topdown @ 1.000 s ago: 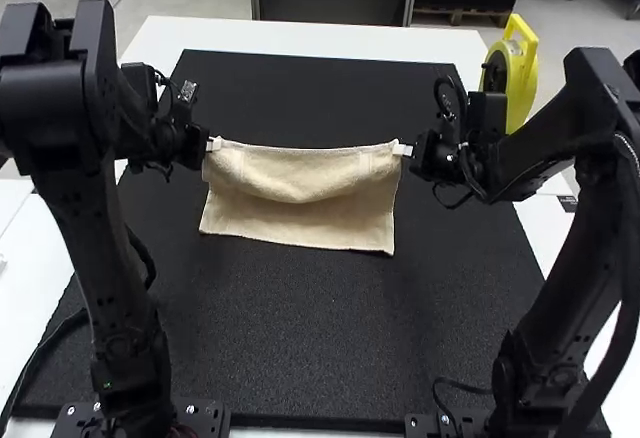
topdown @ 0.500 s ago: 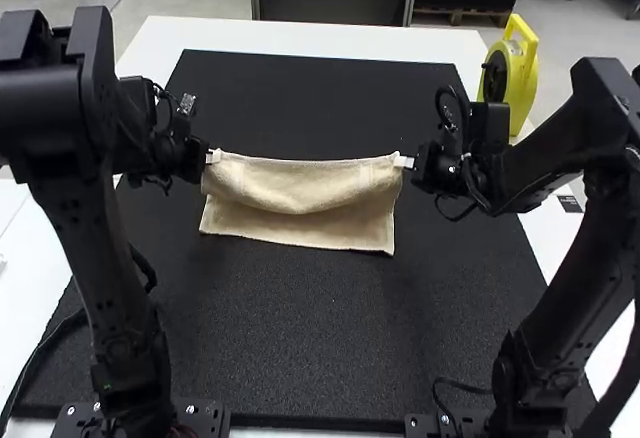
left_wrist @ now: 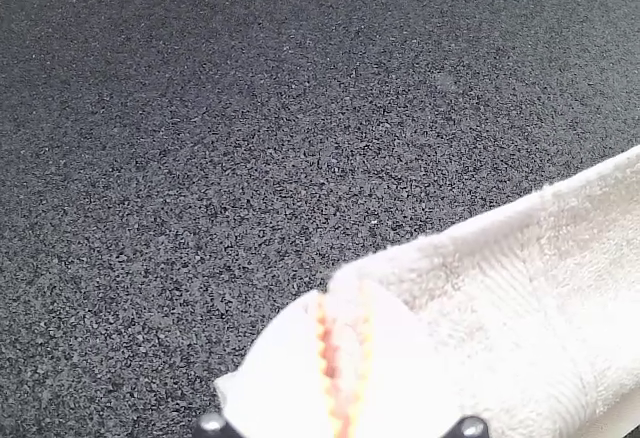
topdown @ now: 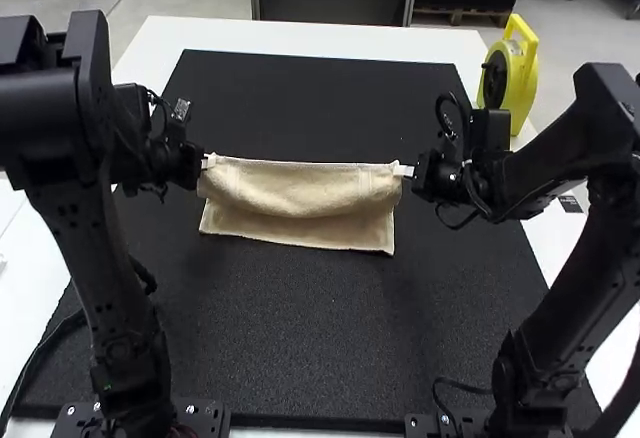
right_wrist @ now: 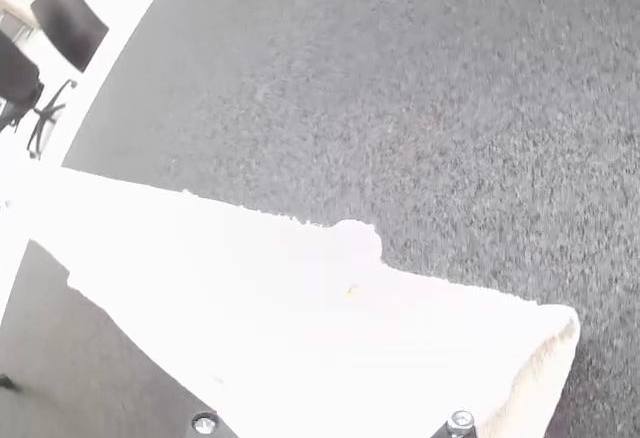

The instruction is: Fold the towel.

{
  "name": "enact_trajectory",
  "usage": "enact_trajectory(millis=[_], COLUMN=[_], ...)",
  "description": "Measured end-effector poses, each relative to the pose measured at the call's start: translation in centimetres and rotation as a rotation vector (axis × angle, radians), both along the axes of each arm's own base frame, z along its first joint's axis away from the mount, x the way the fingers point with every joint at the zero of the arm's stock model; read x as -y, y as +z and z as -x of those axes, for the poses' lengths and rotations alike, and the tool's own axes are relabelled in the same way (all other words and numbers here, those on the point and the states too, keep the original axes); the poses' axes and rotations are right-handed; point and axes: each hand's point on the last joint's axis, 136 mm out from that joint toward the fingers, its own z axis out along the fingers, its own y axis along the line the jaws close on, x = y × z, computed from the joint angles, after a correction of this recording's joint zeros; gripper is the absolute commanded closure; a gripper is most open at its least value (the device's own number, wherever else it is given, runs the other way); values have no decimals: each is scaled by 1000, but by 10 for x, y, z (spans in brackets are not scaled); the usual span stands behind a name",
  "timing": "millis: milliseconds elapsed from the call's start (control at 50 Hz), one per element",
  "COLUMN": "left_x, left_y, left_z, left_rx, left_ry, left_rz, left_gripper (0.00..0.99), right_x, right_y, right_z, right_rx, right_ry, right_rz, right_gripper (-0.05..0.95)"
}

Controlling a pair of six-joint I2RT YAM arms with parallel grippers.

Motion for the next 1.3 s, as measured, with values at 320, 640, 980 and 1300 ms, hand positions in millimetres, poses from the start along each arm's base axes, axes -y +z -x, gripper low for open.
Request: enact_trajectory(millis=[320, 640, 980, 1300], left_x=[-1, 0, -6, -10], left_y=[-3, -12, -14, -13], left_z=[3, 10, 9, 8], left_rx=[-6, -11, 22, 31], left_ry=[3, 5, 35, 55], left_rz=[0, -7, -51, -69], left_gripper=[970, 856, 152, 34], right_x=[0, 0, 2, 8], right_y=[-6, -13, -13, -16], right_z=[10, 16, 15, 15], right_rx=[-26, -42, -34, -55], right_ry=[4, 8, 5, -12], right_rz=[0, 3, 9, 12], right_gripper=[921, 667, -18, -18])
